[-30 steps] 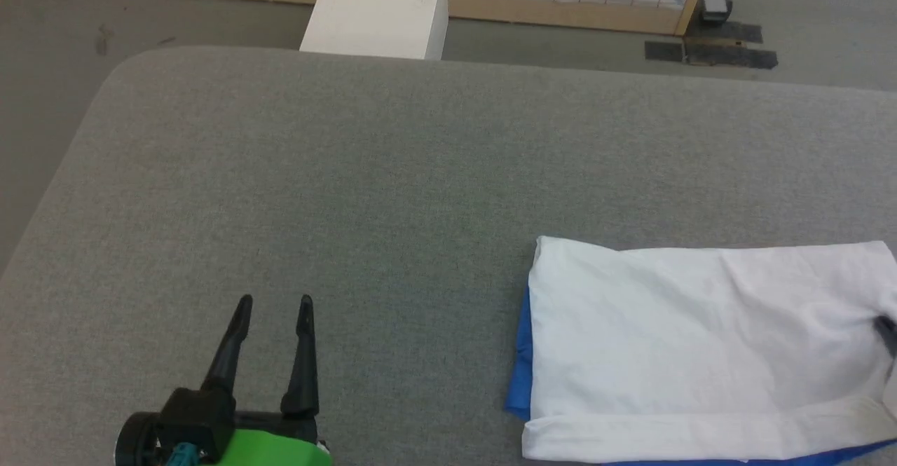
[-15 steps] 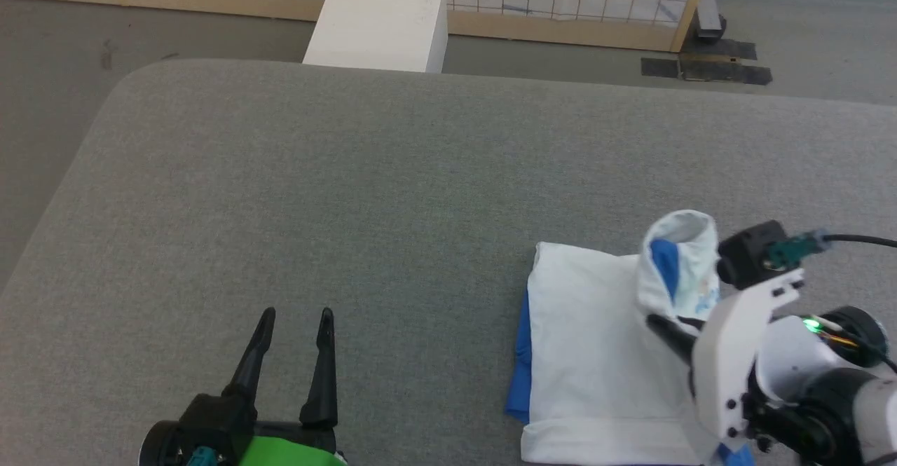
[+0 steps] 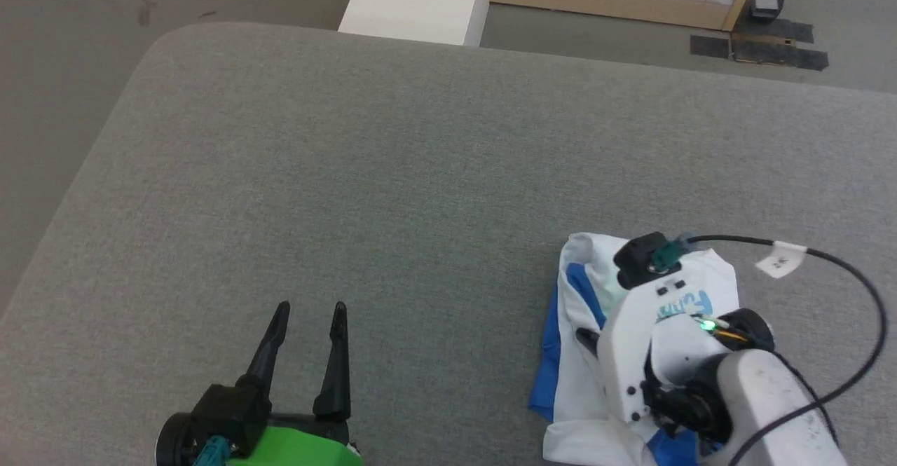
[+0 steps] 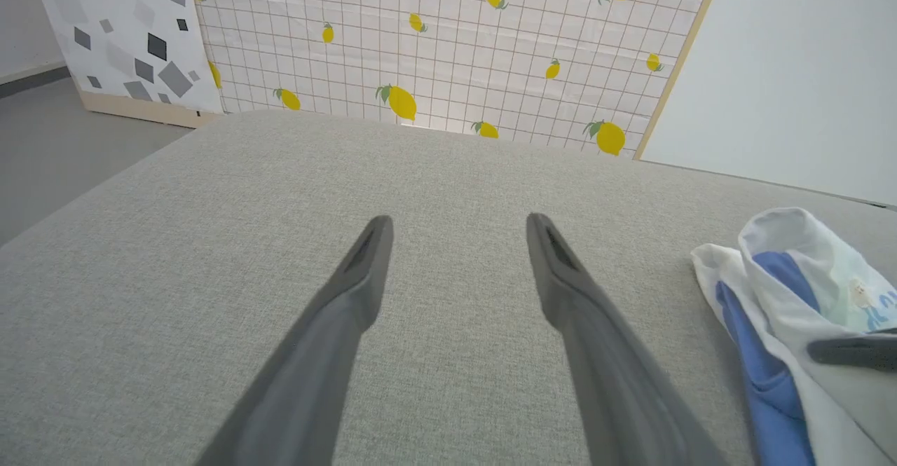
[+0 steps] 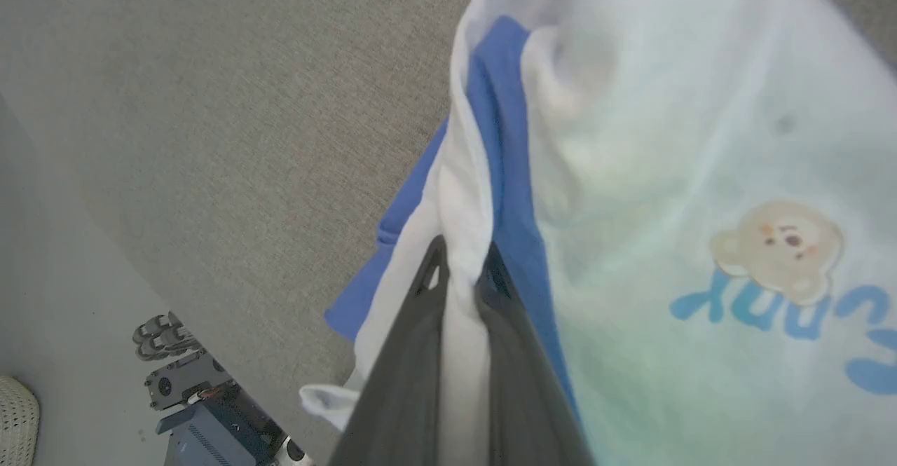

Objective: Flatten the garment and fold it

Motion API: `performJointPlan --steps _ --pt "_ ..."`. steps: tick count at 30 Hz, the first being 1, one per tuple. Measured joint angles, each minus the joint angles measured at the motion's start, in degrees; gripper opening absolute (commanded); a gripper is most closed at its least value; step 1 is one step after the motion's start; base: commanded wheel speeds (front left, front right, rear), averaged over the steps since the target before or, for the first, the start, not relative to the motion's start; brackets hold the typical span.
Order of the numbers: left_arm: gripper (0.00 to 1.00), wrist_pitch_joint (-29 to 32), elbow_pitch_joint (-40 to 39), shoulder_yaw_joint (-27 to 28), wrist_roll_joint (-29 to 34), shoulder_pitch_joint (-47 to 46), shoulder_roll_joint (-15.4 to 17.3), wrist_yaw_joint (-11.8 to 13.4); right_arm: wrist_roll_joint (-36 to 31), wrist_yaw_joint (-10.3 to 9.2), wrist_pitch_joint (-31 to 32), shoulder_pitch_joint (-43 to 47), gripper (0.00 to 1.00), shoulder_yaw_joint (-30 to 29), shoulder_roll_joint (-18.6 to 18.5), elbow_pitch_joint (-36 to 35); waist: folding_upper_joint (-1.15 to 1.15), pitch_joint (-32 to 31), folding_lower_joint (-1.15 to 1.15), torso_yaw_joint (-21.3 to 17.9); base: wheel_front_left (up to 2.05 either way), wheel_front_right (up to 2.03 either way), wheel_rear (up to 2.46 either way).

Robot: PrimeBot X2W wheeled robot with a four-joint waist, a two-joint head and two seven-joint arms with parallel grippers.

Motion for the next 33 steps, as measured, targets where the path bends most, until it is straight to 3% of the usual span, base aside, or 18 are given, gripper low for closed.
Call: performJointPlan --steps 3,4,5,9,13,17,22,25,33 --pt "1.0 -0.01 0.58 -0.04 0.0 -0.2 -0.31 -0.25 -1.4 0.0 -2.82 -1.48 0.0 0.6 1.12 5.63 0.0 0.06 0.0 0.53 0.0 0.0 0.0" --pt "1.0 0.0 0.82 -0.08 0.0 -0.25 -0.41 -0.48 -1.99 0.0 -3.96 -1.97 0.44 0.82 1.34 7.24 0.0 -0.03 0.0 0.63 0.0 0.0 0.0" --pt "1.0 0.0 0.99 -0.08 0.0 -0.28 -0.51 -0.53 -2.34 0.0 -4.66 -2.41 1.0 0.92 1.47 8.39 0.0 -0.12 0.0 0.69 0.0 0.0 0.0" --pt "1.0 0.0 1.36 0.4 0.0 -0.4 -0.68 -0.59 -1.57 0.0 -6.26 -4.39 1.0 2.05 1.93 10.68 0.0 -0.78 0.0 0.55 0.0 0.0 0.0" --pt "1.0 0.0 1.49 0.86 0.0 -0.31 -0.66 -0.99 2.11 0.0 -6.19 -4.97 1.0 1.7 2.1 7.83 0.0 -1.44 0.0 -0.32 0.0 0.0 0.0" --pt "1.0 0.0 1.43 1.07 0.0 -0.05 -0.66 -1.05 3.81 0.0 -5.13 -3.35 1.0 -3.11 0.44 0.32 0.0 -1.87 0.0 -1.54 0.0 0.0 0.0" --pt "1.0 0.0 1.07 1.24 0.01 0.1 -0.6 -1.31 3.13 0.0 -4.72 4.04 1.0 -14.47 -3.82 -9.25 0.0 -1.35 0.0 -2.73 0.0 0.0 0.0" --pt "1.0 0.0 0.58 1.55 0.03 0.05 -0.48 -1.48 2.16 -0.01 -6.08 8.08 1.0 -20.62 -3.3 -12.79 0.0 -0.4 0.0 -3.17 0.0 0.0 0.0" --pt "1.0 0.0 0.24 1.63 0.23 -0.63 -0.11 -1.7 1.87 0.0 -6.75 11.44 1.0 -22.15 0.41 -10.7 0.0 1.82 0.0 -3.32 0.0 0.0 0.0"
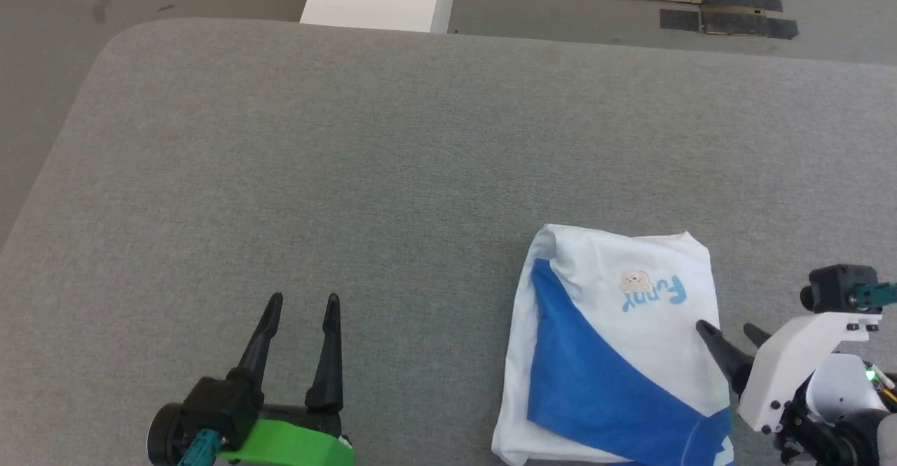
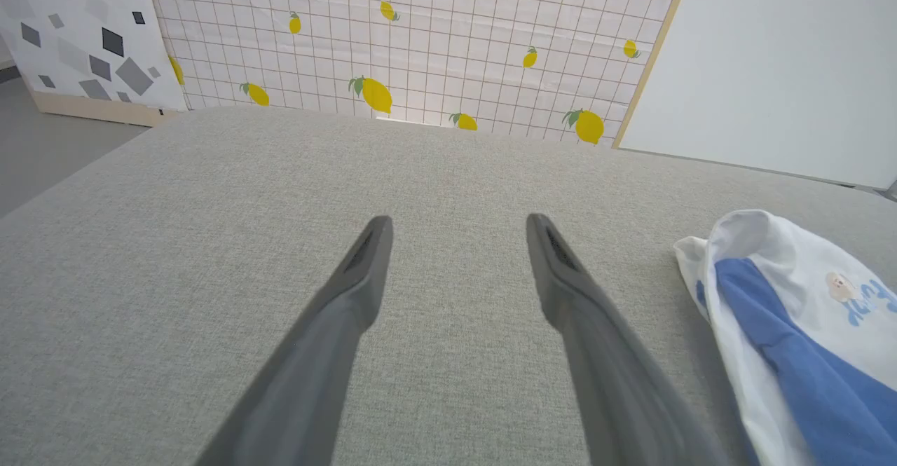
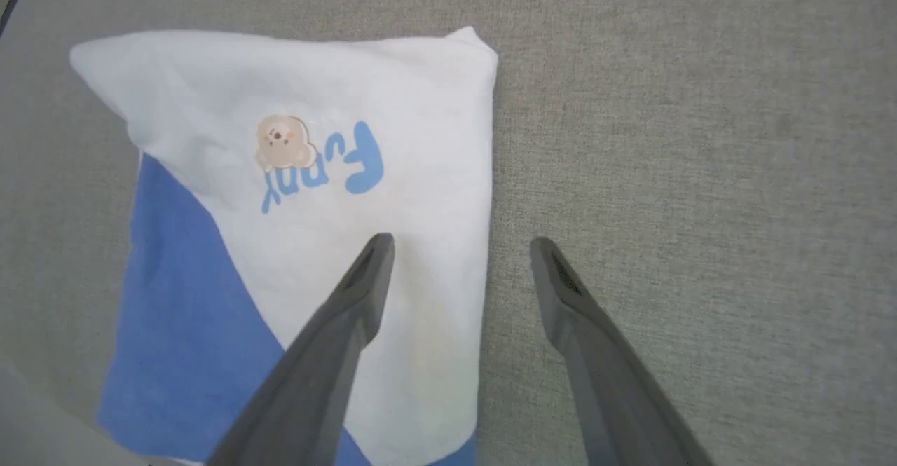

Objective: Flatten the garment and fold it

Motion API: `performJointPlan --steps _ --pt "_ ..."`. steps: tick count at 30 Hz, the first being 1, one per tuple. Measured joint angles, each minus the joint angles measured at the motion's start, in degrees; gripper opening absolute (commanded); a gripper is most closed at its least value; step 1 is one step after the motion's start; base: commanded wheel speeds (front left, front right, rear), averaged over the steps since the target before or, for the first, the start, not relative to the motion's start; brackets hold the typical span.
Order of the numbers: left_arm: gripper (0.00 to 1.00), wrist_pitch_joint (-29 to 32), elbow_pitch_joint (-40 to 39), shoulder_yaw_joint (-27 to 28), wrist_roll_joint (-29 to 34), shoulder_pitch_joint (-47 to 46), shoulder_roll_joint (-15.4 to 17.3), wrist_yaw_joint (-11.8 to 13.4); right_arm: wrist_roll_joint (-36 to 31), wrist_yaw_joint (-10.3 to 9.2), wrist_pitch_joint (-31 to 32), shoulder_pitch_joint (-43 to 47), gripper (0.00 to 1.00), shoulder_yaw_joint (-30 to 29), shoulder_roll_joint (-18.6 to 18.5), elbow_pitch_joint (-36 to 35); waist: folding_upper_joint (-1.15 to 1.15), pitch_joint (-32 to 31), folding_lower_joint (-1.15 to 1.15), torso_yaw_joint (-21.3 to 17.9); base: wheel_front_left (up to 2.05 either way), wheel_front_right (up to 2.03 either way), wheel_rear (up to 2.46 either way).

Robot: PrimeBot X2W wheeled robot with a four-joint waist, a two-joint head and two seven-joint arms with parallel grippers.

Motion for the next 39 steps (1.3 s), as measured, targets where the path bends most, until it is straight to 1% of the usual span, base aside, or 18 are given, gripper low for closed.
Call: performJointPlan --steps 7,8,9,10,16,20,23,30,34,36,39 --pt "1.0 0.11 -0.19 -0.51 0.97 -0.87 0.36 -0.11 -1.54 0.0 -3.04 -1.21 1.0 -0.93 1.09 7.39 0.0 1.07 0.0 2.0 0.0 0.0 0.0" --pt "1.0 0.15 -0.16 -0.56 0.97 -1.08 0.4 -0.13 -1.54 0.0 -3.5 -1.68 0.4 -1.14 1.27 8.45 0.0 1.23 0.0 2.34 0.0 0.0 0.0" --pt "1.0 0.15 -0.16 -0.63 0.97 -1.29 0.43 -0.21 -1.54 0.0 -4.09 -2.24 0.14 -1.29 1.35 9.44 0.0 1.37 0.0 2.67 0.0 0.0 0.0" --pt "1.0 0.15 -0.18 -0.65 0.97 -1.38 0.45 -0.22 -1.54 0.0 -4.33 -2.65 0.0 -1.26 1.35 10.07 0.0 1.46 0.0 2.91 0.0 0.0 0.0" --pt "1.0 0.57 0.08 -0.69 1.15 -1.55 1.03 -0.19 -1.49 0.0 -6.73 -4.48 0.0 -0.8 1.48 13.23 0.0 1.02 0.0 3.12 0.0 0.0 0.0" --pt "1.0 0.68 -0.22 -0.86 1.31 -1.52 1.65 -0.1 -2.14 0.01 -6.67 -5.31 0.0 -0.29 1.42 13.65 0.0 0.15 0.0 1.58 0.0 0.0 0.0" --pt "1.0 1.12 -0.66 -1.04 1.31 -1.44 1.88 -0.02 -3.08 0.01 -5.45 -6.86 0.0 0.11 -0.56 13.16 0.0 -0.58 0.0 -0.22 0.0 0.0 0.0" --pt "1.0 1.62 -1.93 -1.22 1.4 -1.65 2.22 0.19 -4.77 0.01 -2.1 -13.47 0.0 2.18 -10.45 11.01 0.0 -1.17 0.0 -5.63 0.0 0.0 0.0" --pt "1.0 1.8 -3.07 -0.88 1.92 -2.97 2.89 0.24 -6.1 0.01 -0.38 -17.43 0.0 4.8 -18.05 10.6 0.0 -0.07 0.0 -8.25 0.0 0.0 0.0" --pt "1.0 2.11 -3.81 -0.66 2.16 -4.27 3.6 0.23 -6.33 0.01 0.52 -19.19 0.0 6.2 -22.48 10.5 0.0 1.22 0.0 -9.18 0.0 0.0 0.0" --pt "1.0 2.31 -5.11 -0.1 2.47 -6.25 4.26 0.25 -6.81 0.01 1.58 -21.53 0.0 7.44 -28.06 10.2 0.0 3.5 0.0 -10.23 0.0 0.0 0.0"
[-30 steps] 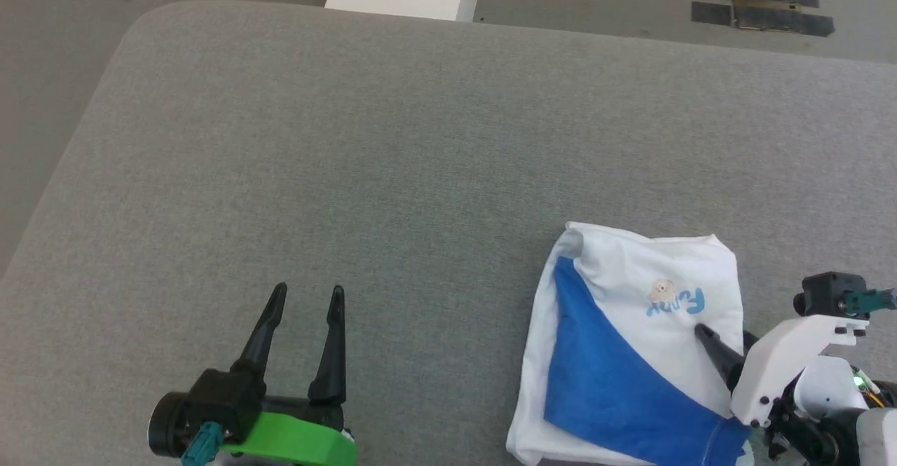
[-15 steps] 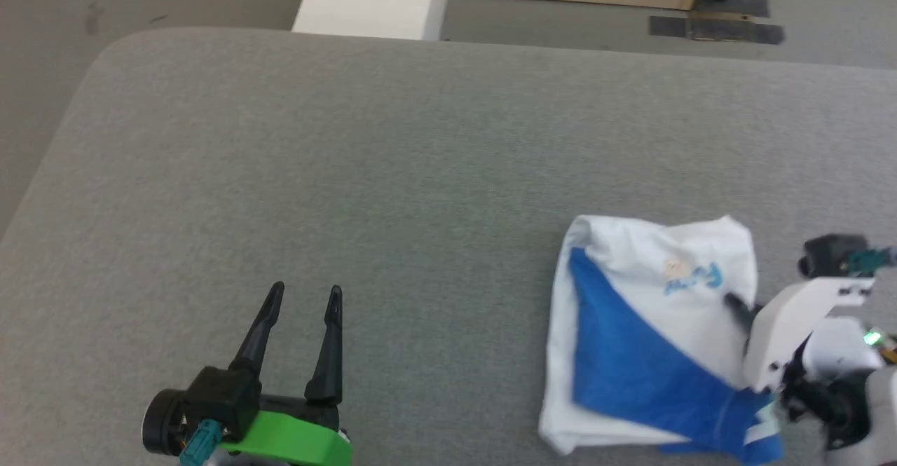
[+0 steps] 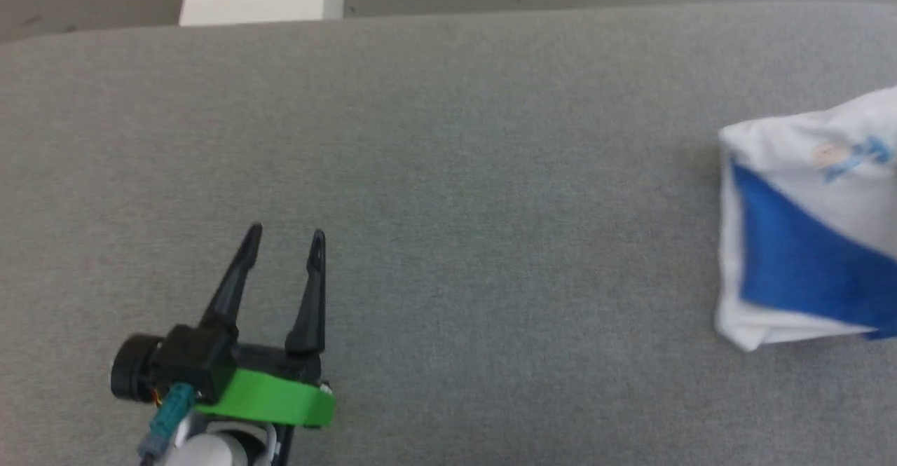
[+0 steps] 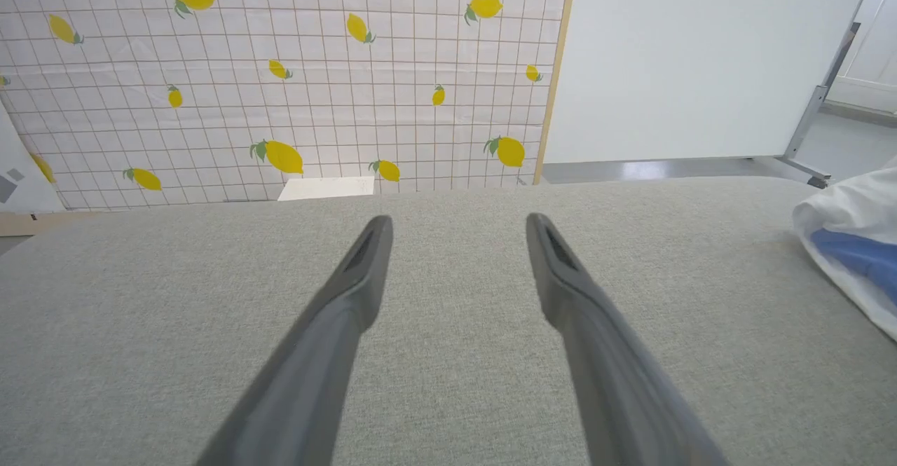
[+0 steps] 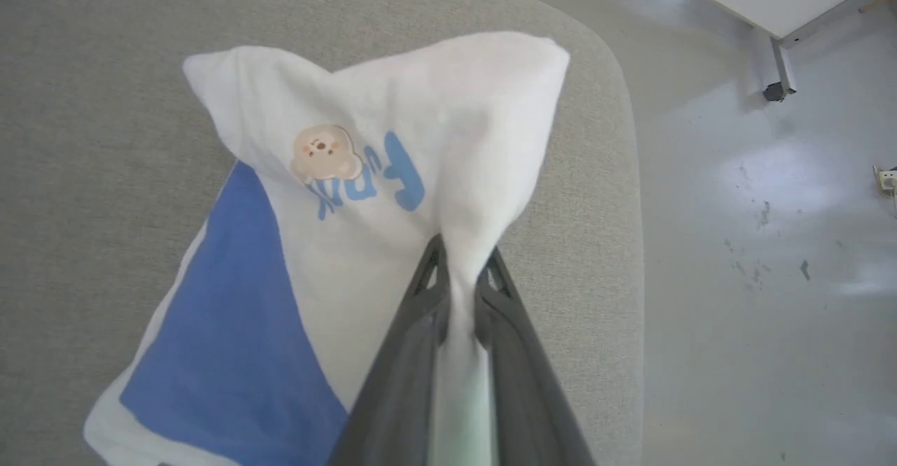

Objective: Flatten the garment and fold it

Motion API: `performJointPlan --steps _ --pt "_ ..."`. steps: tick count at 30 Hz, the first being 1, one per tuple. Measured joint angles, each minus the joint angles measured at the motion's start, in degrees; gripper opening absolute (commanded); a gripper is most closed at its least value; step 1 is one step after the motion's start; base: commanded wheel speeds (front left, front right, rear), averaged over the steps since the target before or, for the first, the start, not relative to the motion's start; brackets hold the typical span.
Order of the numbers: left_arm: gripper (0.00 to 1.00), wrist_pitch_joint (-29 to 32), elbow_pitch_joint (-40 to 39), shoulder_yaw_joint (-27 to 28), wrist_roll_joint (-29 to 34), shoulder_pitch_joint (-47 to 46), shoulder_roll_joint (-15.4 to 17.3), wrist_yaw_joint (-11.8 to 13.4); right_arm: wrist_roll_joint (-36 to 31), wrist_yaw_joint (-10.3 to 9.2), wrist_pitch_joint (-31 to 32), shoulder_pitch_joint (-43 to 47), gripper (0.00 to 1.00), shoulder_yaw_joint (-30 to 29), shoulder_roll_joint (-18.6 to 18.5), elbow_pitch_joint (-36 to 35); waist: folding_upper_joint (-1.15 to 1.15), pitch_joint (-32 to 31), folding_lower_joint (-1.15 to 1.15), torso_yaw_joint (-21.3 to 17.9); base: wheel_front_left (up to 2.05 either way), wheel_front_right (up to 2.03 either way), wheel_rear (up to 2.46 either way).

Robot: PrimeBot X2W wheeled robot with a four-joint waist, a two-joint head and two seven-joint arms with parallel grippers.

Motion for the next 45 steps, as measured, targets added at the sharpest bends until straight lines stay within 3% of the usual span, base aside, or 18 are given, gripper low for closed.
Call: performJointPlan --steps 6,10,20,24,25,26,27,33,35,40,45 --pt "1.0 -0.02 -3.19 1.7 0.52 -4.23 1.02 0.47 -1.41 0.0 -0.3 -4.15 0.0 -0.01 -7.28 0.58 0.0 6.01 0.0 -1.23 0.0 0.0 0.0" --pt "1.0 -0.92 -5.8 2.79 0.68 -6.46 0.97 0.77 -2.96 0.0 -1.62 -6.65 0.0 -0.76 -10.15 2.2 0.0 10.32 0.01 -1.83 0.0 0.0 0.0" --pt "1.0 -1.82 -10.01 4.5 2.45 -9.4 1.86 0.53 -8.09 0.0 -4.17 -9.01 0.0 -4.49 -12.67 5.26 0.0 19.74 0.01 -2.92 0.0 0.0 0.0" --pt "1.0 -1.82 -10.27 4.83 2.43 -9.64 1.87 0.57 -9.59 0.0 -4.68 -9.45 0.0 -6.06 -11.85 6.1 0.0 22.46 0.01 -3.4 0.0 0.0 0.0" --pt "1.0 -1.82 -10.24 4.9 2.44 -9.78 1.88 0.58 -9.92 0.0 -4.9 -9.66 0.23 -6.42 -11.31 6.41 0.0 22.9 0.01 -3.52 0.0 0.0 0.0" --pt "1.0 -1.82 -10.16 4.95 2.44 -9.99 1.88 0.67 -10.35 0.0 -5.38 -9.84 0.76 -6.68 -10.67 6.69 0.0 23.39 0.01 -3.67 0.0 0.0 0.0" --pt "1.0 -1.82 -10.1 5.02 2.44 -10.21 1.85 1.02 -10.91 0.0 -5.99 -9.97 1.0 -6.92 -10.01 6.86 0.0 23.79 0.01 -3.84 0.0 0.0 0.0" --pt "1.0 -1.93 -9.02 5.42 2.35 -10.66 1.48 1.4 -13.02 0.0 -8.72 -10.12 1.0 -6.75 -7.36 7.69 0.0 23.21 0.01 -4.73 0.0 0.0 0.0" --pt "1.0 -2.0 -7.79 5.88 2.09 -9.94 1.12 1.77 -12.89 0.01 -10.74 -10.16 1.0 -6.87 -4.27 7.31 0.0 20.64 0.0 -5.13 0.0 0.0 0.0" --pt "1.0 -2.07 -5.37 5.72 1.13 -6.75 0.04 2.09 -12.36 0.0 -14.06 -8.26 1.0 -6.1 -0.58 3.85 0.0 16.1 0.0 -5.24 0.0 0.0 0.0" --pt "1.0 -2.03 -2.61 5.44 -0.35 -2.69 -0.44 2.3 -9.99 0.0 -18.5 -2.04 1.0 -5.81 6.05 -1.76 0.0 10.69 0.0 -5.11 0.0 0.0 0.0"
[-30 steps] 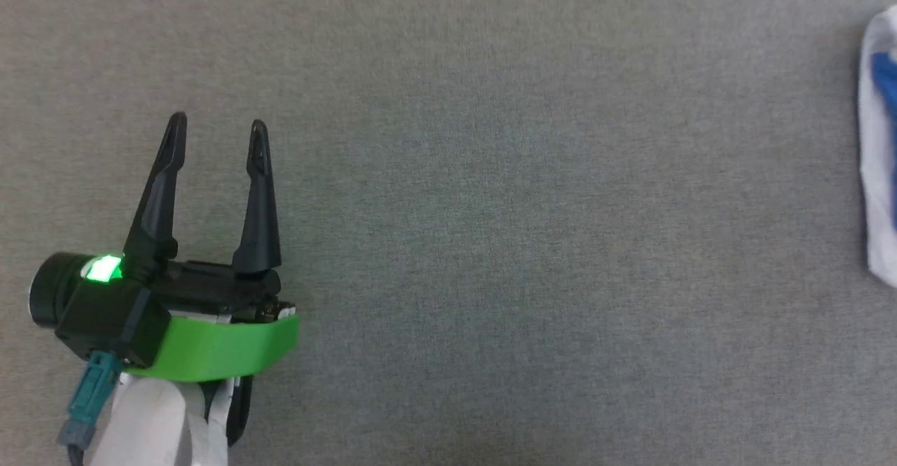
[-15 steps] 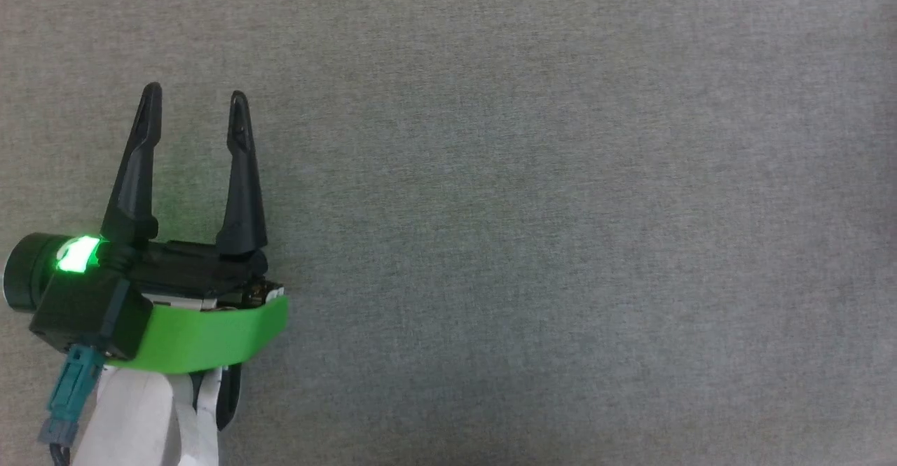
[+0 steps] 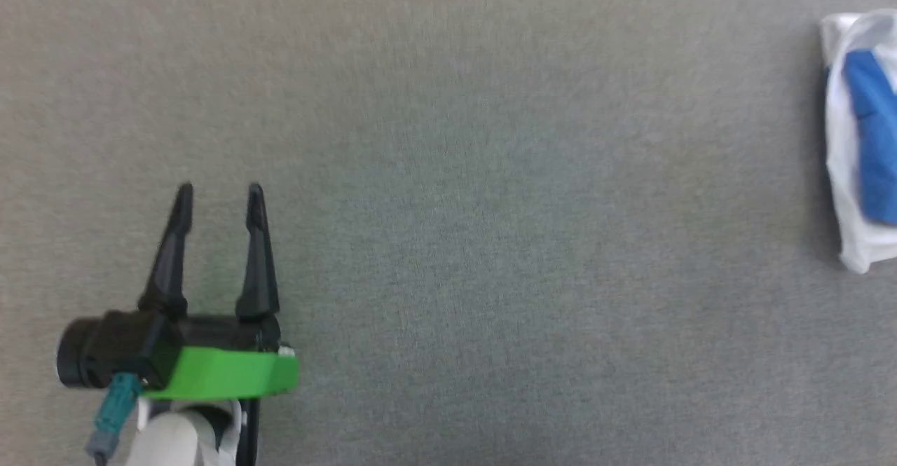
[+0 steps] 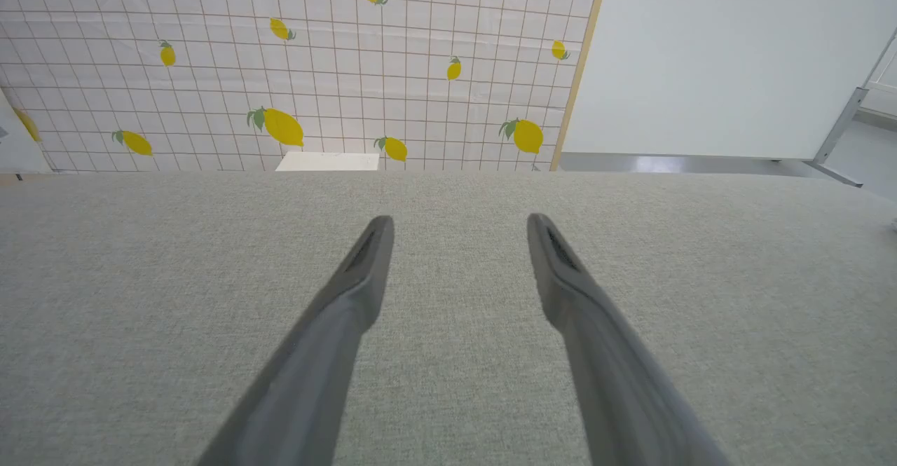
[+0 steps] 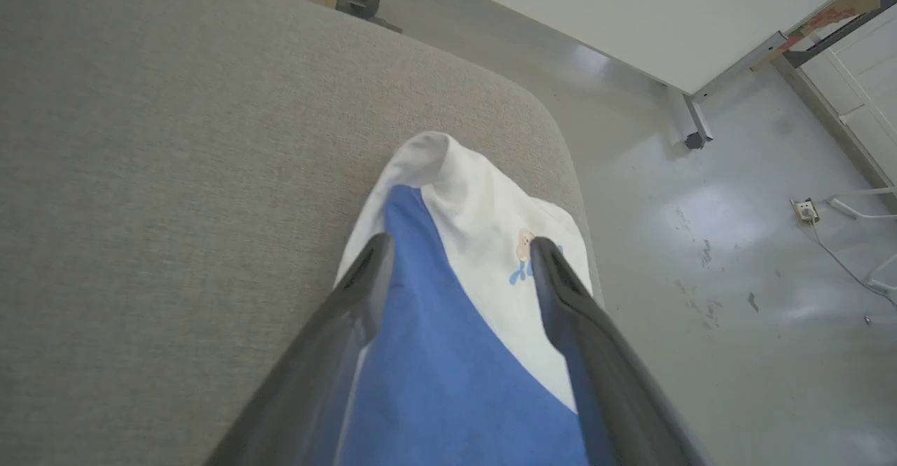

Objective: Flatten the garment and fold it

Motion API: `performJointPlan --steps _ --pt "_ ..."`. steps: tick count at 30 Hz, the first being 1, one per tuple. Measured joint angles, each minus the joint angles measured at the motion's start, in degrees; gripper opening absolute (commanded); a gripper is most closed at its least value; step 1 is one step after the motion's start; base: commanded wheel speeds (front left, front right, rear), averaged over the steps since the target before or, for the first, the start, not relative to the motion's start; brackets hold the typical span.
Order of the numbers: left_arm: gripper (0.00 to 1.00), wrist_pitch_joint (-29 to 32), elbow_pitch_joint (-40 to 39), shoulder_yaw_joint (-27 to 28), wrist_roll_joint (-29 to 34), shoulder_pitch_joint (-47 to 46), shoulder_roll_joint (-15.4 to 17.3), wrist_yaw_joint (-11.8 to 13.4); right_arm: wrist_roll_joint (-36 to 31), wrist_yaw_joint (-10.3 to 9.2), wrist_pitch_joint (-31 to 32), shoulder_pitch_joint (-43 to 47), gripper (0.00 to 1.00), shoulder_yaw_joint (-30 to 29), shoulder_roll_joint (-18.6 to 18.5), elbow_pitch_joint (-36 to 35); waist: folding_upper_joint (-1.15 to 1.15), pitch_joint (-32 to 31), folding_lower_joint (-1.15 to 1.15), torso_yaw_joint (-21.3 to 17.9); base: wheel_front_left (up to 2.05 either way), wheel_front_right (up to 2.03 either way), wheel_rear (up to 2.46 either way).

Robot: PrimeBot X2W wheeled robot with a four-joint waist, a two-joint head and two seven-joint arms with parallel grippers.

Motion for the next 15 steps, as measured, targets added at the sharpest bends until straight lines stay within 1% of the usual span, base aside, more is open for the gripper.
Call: performJointPlan --steps 4,7,11,15 --pt "1.0 0.05 1.48 -0.3 -0.46 2.48 -0.3 0.55 1.27 0.0 -3.87 5.03 1.0 0.75 5.3 -4.68 0.0 -4.51 0.0 0.35 0.0 0.0 0.0" --pt "1.0 0.24 2.07 -0.64 -0.86 4.54 -0.47 0.79 1.56 0.0 -6.36 8.92 1.0 1.54 8.22 -7.46 0.0 -7.91 0.0 0.75 0.0 0.0 0.0" --pt "1.0 0.4 2.47 -0.92 -1.25 7.51 -0.79 1.22 1.62 0.0 -9.53 14.41 1.0 1.69 11.66 -10.65 0.0 -12.45 0.0 1.54 0.0 0.0 0.0" --pt "1.0 0.4 2.66 -1.36 -1.63 9.81 -0.92 1.22 0.25 0.01 -13.22 19.3 1.0 2.32 13.97 -13.11 0.0 -16.2 0.0 2.6 0.0 0.0 0.0"
